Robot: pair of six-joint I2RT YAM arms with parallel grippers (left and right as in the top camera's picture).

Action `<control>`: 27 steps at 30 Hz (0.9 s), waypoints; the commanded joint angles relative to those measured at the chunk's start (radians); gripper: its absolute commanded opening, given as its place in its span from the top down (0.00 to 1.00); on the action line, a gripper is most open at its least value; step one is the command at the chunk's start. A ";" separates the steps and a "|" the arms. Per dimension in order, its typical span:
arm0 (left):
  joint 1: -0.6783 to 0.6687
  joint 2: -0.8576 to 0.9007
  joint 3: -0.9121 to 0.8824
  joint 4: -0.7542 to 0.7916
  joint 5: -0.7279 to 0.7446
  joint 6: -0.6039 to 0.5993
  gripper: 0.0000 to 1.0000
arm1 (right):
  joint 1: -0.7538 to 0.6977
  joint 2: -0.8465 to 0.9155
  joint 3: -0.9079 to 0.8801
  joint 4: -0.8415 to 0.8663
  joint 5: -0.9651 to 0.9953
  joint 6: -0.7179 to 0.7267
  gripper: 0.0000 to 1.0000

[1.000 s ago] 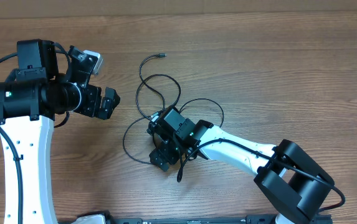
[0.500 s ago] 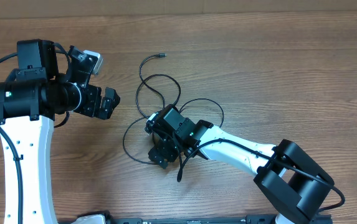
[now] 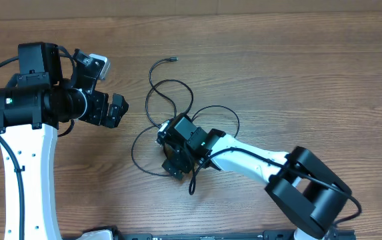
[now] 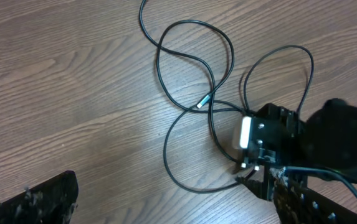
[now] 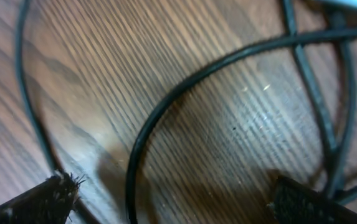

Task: Untangle cables
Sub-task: 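Lower the right gripper onto the pile and grasp a cable strand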

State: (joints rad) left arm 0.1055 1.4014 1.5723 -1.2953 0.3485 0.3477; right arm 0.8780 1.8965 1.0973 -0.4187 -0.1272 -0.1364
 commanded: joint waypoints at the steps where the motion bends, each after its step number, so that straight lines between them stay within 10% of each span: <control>1: 0.005 -0.001 0.008 -0.002 0.015 0.012 0.00 | 0.007 0.023 -0.005 0.004 0.003 -0.003 0.00; 27: 0.005 -0.001 0.008 -0.002 0.014 0.012 0.00 | 0.079 0.076 -0.005 0.064 0.034 -0.056 0.11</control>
State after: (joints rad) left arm 0.1055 1.4014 1.5723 -1.2949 0.3485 0.3481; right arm 0.9543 1.9205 1.0977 -0.3550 -0.0975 -0.1921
